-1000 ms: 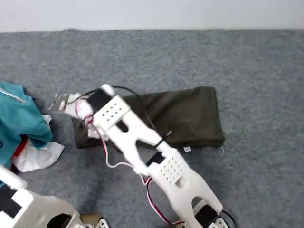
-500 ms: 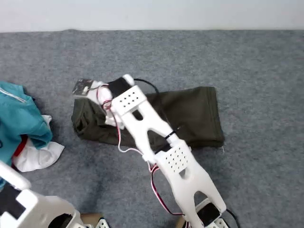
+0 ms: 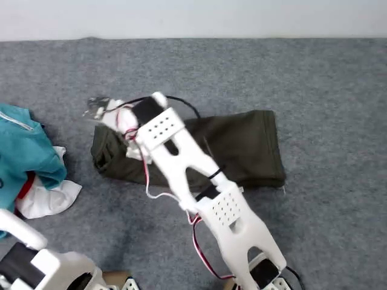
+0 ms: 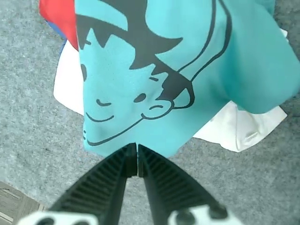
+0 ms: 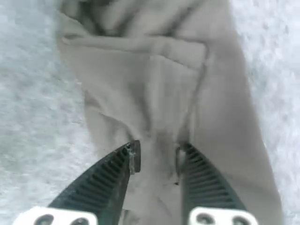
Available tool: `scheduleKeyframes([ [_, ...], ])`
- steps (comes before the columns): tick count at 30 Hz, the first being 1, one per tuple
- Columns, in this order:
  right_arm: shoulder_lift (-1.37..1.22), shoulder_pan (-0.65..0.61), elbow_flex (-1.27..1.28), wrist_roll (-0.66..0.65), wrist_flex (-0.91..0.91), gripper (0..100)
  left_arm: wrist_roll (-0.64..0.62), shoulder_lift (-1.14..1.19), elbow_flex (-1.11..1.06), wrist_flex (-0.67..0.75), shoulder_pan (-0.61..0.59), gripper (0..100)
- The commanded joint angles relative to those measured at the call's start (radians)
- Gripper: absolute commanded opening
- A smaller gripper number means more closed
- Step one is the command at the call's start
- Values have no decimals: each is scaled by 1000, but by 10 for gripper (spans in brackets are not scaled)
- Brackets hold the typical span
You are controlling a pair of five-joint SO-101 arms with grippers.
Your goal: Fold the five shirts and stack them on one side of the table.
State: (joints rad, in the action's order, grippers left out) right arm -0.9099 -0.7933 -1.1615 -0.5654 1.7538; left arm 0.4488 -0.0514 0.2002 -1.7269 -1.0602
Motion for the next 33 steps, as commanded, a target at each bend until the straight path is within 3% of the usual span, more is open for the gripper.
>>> scheduleKeyframes([
  [1, 88, -33, -43, 12, 41, 19, 2, -58, 4, -25, 6, 6],
  [10, -38, 5, -49, 11, -81, 15, 2, -112, -73, -25, 6, 6],
  [23, -139, -183, -69, 6, -176, 15, 2, -201, -147, -25, 5, 6],
  [33, -124, -131, -282, 11, -38, 15, 3, -239, -217, -21, 5, 6],
])
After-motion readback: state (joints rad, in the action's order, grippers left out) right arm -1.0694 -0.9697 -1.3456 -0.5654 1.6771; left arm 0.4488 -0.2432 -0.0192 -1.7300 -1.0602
